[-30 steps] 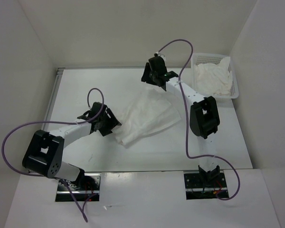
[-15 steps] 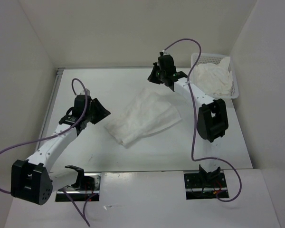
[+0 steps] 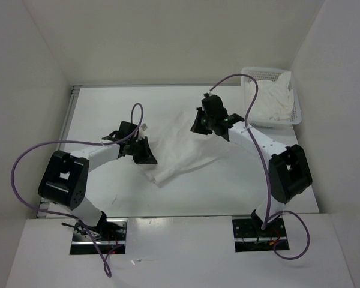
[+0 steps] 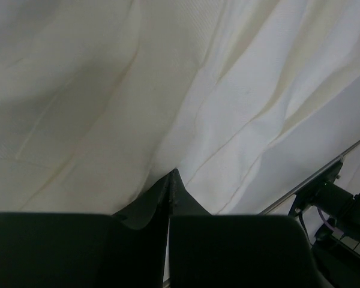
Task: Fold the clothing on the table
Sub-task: Fold the skirt
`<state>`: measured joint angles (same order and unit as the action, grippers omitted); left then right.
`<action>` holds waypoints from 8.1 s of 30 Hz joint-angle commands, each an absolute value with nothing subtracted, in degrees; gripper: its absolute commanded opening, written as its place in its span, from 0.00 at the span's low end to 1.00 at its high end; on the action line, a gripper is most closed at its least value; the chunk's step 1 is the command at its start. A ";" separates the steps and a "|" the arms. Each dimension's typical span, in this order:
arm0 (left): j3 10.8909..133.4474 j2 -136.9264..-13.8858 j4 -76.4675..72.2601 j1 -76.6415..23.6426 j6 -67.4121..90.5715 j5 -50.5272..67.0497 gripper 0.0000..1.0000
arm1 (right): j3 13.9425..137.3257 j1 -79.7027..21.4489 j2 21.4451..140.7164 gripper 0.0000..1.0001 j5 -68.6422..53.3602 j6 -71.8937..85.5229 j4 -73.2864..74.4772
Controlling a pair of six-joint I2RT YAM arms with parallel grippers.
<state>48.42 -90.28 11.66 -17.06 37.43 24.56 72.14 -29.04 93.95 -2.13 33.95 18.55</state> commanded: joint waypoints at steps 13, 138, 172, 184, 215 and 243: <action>52.21 -96.77 8.78 -8.79 38.14 18.37 0.00 | 66.01 -31.03 87.37 0.04 -1.58 36.47 17.58; 31.11 -72.33 6.06 -40.43 51.42 11.16 0.60 | 36.56 -41.30 84.19 0.66 -22.32 55.99 16.97; 46.49 -74.28 18.44 -40.43 39.74 14.07 0.63 | 44.47 -44.03 79.38 0.60 -19.16 53.70 25.66; 41.49 -70.13 20.66 -40.43 41.92 15.38 0.66 | 43.24 -32.53 62.58 0.64 -16.88 52.48 32.08; 44.56 -73.32 20.73 -44.21 43.59 10.55 0.00 | 41.05 -25.93 56.87 0.64 -17.93 51.33 33.75; 38.49 -72.25 24.25 -42.45 47.02 0.09 0.00 | 51.67 -25.93 85.94 0.00 -30.85 45.53 13.28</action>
